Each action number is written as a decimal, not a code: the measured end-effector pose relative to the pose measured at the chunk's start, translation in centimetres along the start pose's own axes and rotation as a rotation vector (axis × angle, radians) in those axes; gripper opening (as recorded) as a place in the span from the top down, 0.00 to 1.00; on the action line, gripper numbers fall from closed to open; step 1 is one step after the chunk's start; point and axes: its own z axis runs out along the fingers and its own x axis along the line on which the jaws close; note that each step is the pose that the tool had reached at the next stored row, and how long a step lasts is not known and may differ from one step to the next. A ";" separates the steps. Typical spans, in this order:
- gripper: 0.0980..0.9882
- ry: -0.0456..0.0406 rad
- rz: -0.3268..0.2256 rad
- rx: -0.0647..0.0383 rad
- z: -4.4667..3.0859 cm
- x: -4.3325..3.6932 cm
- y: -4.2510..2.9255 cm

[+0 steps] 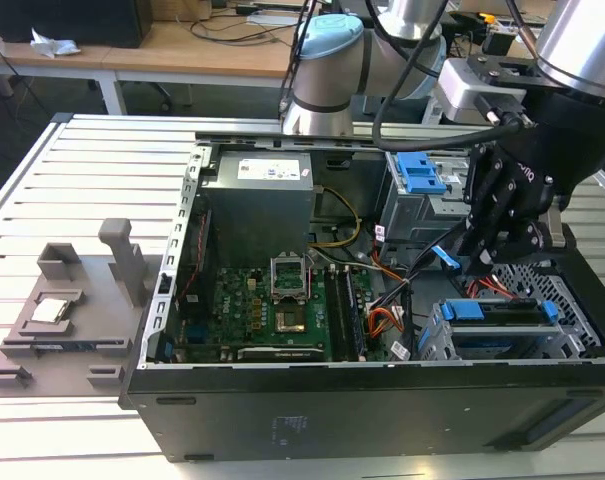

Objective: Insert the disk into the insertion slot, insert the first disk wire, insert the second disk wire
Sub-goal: 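Insert the second disk wire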

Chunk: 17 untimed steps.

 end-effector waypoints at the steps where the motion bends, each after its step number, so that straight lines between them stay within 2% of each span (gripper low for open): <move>1: 0.77 0.0006 0.000 0.000 0.05 -0.02 0.01; 4: 0.77 0.0009 0.001 0.000 0.07 -0.04 0.31; 9: 0.77 -0.0028 -0.014 0.000 -0.07 -0.01 1.55; 11: 0.77 -0.0027 -0.022 0.000 -0.02 0.00 1.75; 13: 0.77 -0.0011 -0.055 0.000 0.11 0.00 1.92; 16: 0.77 0.0030 -0.146 0.001 0.36 0.00 1.95; 17: 0.77 0.0034 -0.157 0.001 0.40 -0.03 1.95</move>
